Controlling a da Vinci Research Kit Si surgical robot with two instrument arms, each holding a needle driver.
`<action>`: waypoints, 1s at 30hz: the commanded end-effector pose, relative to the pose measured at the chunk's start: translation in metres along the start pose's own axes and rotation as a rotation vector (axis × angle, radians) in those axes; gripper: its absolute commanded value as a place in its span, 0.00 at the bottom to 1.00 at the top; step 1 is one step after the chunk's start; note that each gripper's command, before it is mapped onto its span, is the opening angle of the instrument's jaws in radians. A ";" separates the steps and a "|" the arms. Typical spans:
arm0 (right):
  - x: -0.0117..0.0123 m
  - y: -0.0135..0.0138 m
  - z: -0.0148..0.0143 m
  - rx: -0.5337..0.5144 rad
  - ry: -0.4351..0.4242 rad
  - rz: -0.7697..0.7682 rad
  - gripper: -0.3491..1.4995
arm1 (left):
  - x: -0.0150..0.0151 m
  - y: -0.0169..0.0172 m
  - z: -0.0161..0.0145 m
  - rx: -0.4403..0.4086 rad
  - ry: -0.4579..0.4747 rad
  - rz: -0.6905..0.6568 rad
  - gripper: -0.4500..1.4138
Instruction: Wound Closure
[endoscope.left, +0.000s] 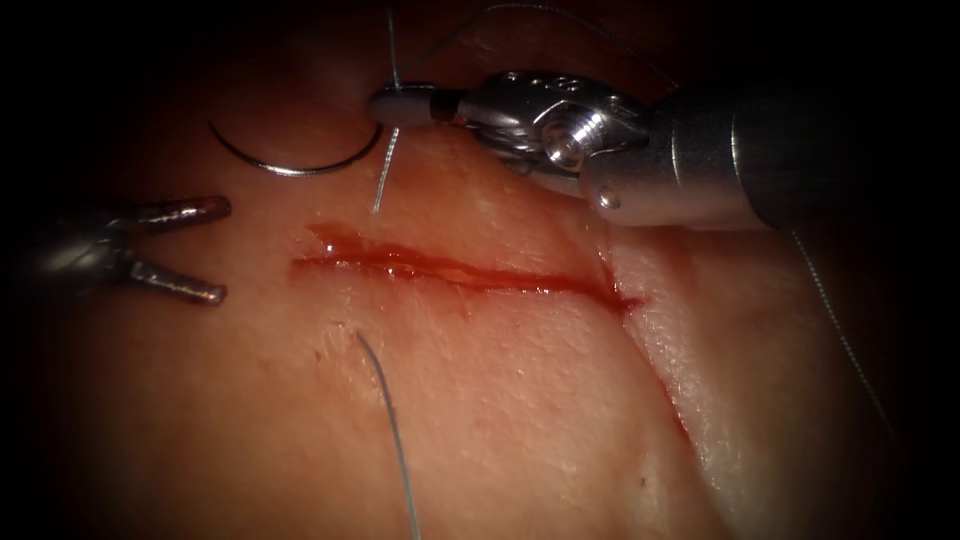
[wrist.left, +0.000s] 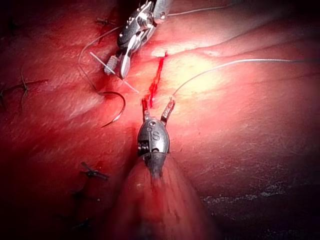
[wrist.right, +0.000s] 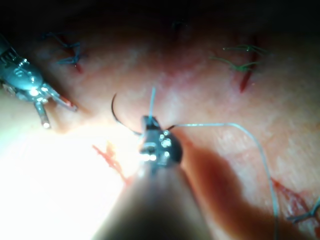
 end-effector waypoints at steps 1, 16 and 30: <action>-0.0001 0.0001 0.0000 0.005 -0.002 0.002 0.74 | -0.0005 0.0003 0.0009 -0.011 0.002 0.023 0.44; -0.0003 0.0014 -0.0089 -0.004 0.002 0.012 0.83 | 0.0039 0.0086 0.0077 -0.221 0.021 0.322 0.59; -0.0011 -0.0001 -0.0096 -0.003 0.001 0.014 0.83 | 0.0067 0.0142 0.0121 -0.303 -0.095 0.552 0.56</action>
